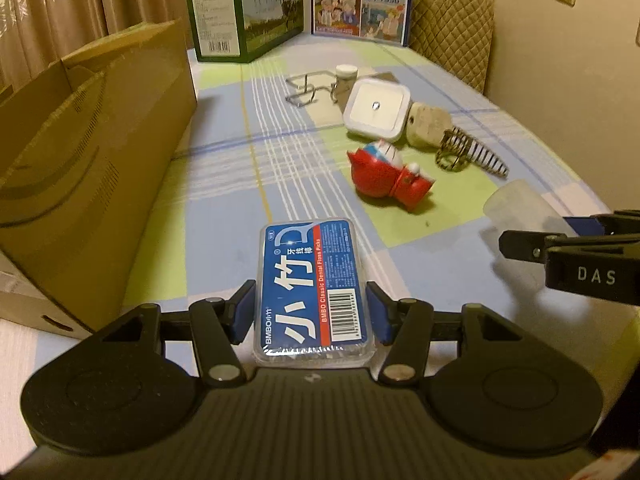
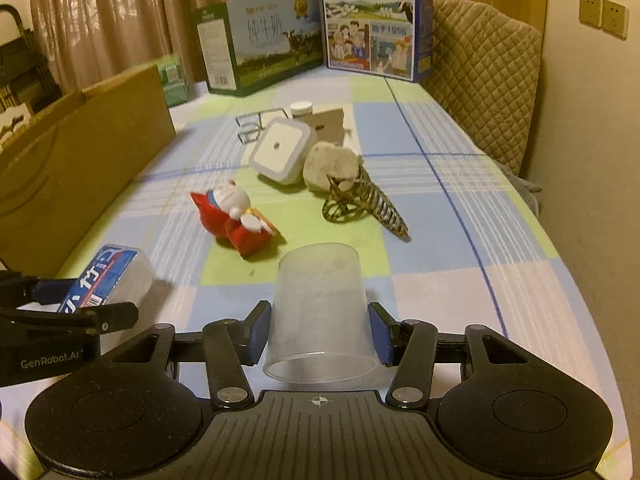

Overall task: Organize rigid objects
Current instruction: 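Carry the blue box and the cup over the open cardboard box with both tools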

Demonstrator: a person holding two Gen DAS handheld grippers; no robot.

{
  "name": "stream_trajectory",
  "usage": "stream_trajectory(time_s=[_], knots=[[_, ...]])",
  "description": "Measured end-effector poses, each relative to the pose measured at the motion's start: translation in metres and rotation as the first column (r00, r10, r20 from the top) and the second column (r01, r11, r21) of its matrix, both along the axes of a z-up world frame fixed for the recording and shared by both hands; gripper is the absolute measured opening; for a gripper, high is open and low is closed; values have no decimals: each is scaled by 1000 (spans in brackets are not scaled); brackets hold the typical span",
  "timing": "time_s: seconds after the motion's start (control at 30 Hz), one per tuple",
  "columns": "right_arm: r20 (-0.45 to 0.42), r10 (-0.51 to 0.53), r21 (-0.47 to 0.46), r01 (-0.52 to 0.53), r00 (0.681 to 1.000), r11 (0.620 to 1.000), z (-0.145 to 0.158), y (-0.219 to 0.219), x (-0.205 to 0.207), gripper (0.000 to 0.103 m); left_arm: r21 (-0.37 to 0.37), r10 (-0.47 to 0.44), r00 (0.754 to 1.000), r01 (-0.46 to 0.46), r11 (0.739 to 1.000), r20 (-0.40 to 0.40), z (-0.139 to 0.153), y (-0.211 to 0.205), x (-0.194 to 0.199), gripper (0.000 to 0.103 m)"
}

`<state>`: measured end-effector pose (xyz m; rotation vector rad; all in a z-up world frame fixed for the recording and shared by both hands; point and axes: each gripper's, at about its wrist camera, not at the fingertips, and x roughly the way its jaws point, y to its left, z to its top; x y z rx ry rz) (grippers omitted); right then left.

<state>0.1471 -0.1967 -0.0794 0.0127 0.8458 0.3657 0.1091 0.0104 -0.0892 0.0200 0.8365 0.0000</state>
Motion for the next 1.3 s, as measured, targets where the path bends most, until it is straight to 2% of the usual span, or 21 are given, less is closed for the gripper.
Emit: stream_trajectory(time_s=[0.17,0.3,0.53,0.67,0.93,1.13,1.3], knots=[[18,-2,48,1,1000,999,27,0,-10,48,-17,4,999,-4,1000,47,30,8,-9,52],[68,39,99,-45,997,994,65,20,-7,49,-14,19,994,-18,1000,109,71,26,-13,52],[173,178,199,-212,969,957,140,98,7,48,25,91,976,-97,995,198,144,98,-21,52],[188,267,195,-302,945,933,153,156,13,49,56,122,971,-136,989,204,163,148,-22,52],[134,416,164,-434,899,886,127,250,17,49,81,159,979,-170,982,131,144,228,-12,52],[113,460,124,-472,881,873,106,284,21,49,84,144,985,-152,985,90,122,248,-8,52],[99,472,99,-480,876,872,96,293,23,49,69,149,986,-154,986,76,111,259,-5,52]])
